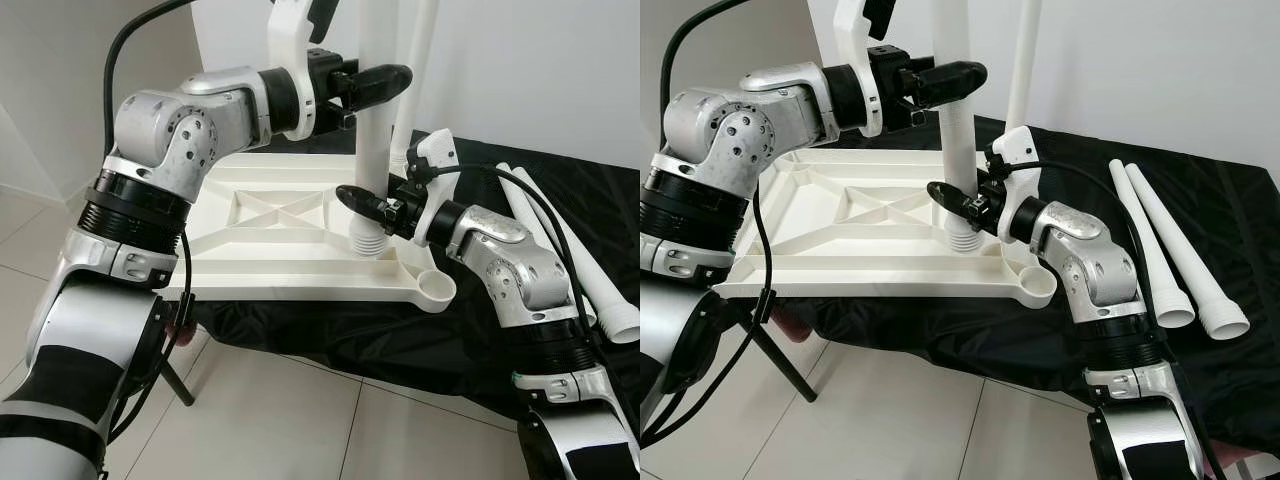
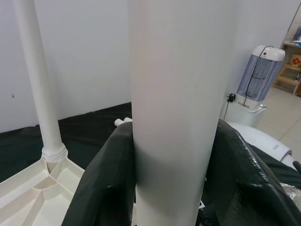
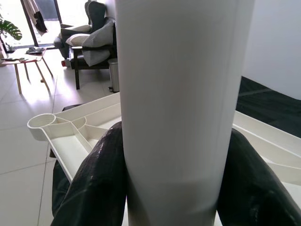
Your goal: Building children table
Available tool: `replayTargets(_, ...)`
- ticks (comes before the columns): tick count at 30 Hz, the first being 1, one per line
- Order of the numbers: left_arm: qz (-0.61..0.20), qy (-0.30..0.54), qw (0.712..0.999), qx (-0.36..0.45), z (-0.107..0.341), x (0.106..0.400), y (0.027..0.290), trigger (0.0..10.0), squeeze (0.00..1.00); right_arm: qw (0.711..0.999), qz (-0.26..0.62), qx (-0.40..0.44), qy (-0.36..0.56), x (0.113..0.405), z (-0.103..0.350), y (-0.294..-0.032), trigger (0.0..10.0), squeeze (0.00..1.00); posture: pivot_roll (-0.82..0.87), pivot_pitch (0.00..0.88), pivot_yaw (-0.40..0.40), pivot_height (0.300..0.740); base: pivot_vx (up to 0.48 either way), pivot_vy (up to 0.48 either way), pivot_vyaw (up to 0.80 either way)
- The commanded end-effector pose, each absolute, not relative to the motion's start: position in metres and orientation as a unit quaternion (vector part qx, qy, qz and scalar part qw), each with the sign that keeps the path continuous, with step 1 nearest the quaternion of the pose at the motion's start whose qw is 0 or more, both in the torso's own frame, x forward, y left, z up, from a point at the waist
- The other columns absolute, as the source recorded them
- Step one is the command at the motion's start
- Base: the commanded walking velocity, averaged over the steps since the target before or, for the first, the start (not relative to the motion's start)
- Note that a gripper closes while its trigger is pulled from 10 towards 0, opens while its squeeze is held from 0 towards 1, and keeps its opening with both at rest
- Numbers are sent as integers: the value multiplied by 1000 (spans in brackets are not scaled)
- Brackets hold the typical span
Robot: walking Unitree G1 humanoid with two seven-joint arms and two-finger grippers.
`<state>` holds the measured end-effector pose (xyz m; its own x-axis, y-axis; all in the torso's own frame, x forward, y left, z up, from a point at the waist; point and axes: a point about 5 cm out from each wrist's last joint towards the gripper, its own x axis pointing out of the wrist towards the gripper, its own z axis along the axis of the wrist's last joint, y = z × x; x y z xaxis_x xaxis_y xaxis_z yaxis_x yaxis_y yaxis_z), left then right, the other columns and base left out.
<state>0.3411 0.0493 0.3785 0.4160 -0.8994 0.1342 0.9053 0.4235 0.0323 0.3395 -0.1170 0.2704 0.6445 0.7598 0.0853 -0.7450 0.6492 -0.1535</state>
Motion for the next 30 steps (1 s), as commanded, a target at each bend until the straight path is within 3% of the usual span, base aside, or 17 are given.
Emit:
replayTargets(1, -643, -76, 762, -5, 383, 326, 45, 10000, 0, 904, 415, -56, -85, 341, 278, -117, 10000, 0, -88, 66, 39, 740, 0, 0, 0)
replayTargets(2, -644, -75, 762, -5, 382, 327, 44, 10000, 0, 904, 416, -56, -85, 341, 278, -117, 10000, 0, -88, 65, 39, 740, 0, 0, 0)
replayTargets(3, -644, -74, 762, -5, 381, 327, 44, 10000, 0, 903, 417, -54, -85, 341, 278, -117, 8235, 0, -87, 65, 38, 740, 0, 0, 0)
replayTargets(4, -644, -73, 762, -5, 381, 327, 44, 10000, 0, 903, 418, -51, -84, 341, 277, -116, 4549, 0, -87, 65, 38, 740, 0, 0, 0)
replayTargets(5, -644, -73, 762, -5, 381, 327, 44, 10000, 0, 903, 418, -51, -84, 341, 277, -116, 4549, 0, -87, 65, 38, 740, 0, 0, 0)
replayTargets(6, -644, -73, 762, -5, 381, 328, 43, 10000, 0, 903, 419, -48, -82, 341, 277, -116, 0, 0, -86, 64, 39, 740, 0, 0, 0)
replayTargets(9, -644, -73, 761, -4, 380, 329, 43, 10000, 0, 904, 417, -43, -82, 341, 276, -116, 0, 0, -84, 64, 39, 740, 0, 0, 0)
replayTargets(10, -645, -72, 761, -4, 380, 330, 43, 10000, 0, 905, 416, -44, -84, 341, 277, -116, 8784, 0, -85, 64, 40, 740, 0, 0, 0)
replayTargets(11, -645, -72, 761, -4, 380, 330, 43, 10000, 0, 905, 416, -44, -84, 341, 277, -116, 8784, 0, -85, 64, 40, 740, 0, 0, 0)
replayTargets(12, -646, -70, 760, -7, 379, 331, 43, 10000, 1000, 905, 414, -45, -86, 341, 277, -116, 10000, 0, -85, 64, 40, 740, 0, 0, 0)
replayTargets(22, -646, -67, 760, -14, 379, 338, 45, 10000, 1000, 906, 411, -48, -90, 342, 278, -117, 10000, 0, -88, 51, 39, 740, 0, 0, 0)
replayTargets(23, -640, -66, 765, -12, 380, 340, 45, 10000, 298, 906, 410, -47, -91, 342, 278, -117, 10000, 0, -87, 50, 38, 740, 0, 0, 0)
replayTargets(24, -640, -66, 765, -12, 380, 340, 45, 10000, 298, 906, 410, -47, -91, 342, 278, -117, 10000, 0, -87, 50, 38, 740, 0, 0, 0)
replayTargets(25, -639, -66, 766, -15, 380, 341, 46, 10000, 0, 907, 409, -46, -90, 343, 278, -118, 10000, 0, -87, 50, 37, 740, 0, 0, 0)
replayTargets(30, -631, -61, 772, -43, 385, 346, 50, 10000, 0, 911, 400, -42, -90, 344, 276, -119, 10000, 0, -87, 45, 37, 740, 0, 0, 0)
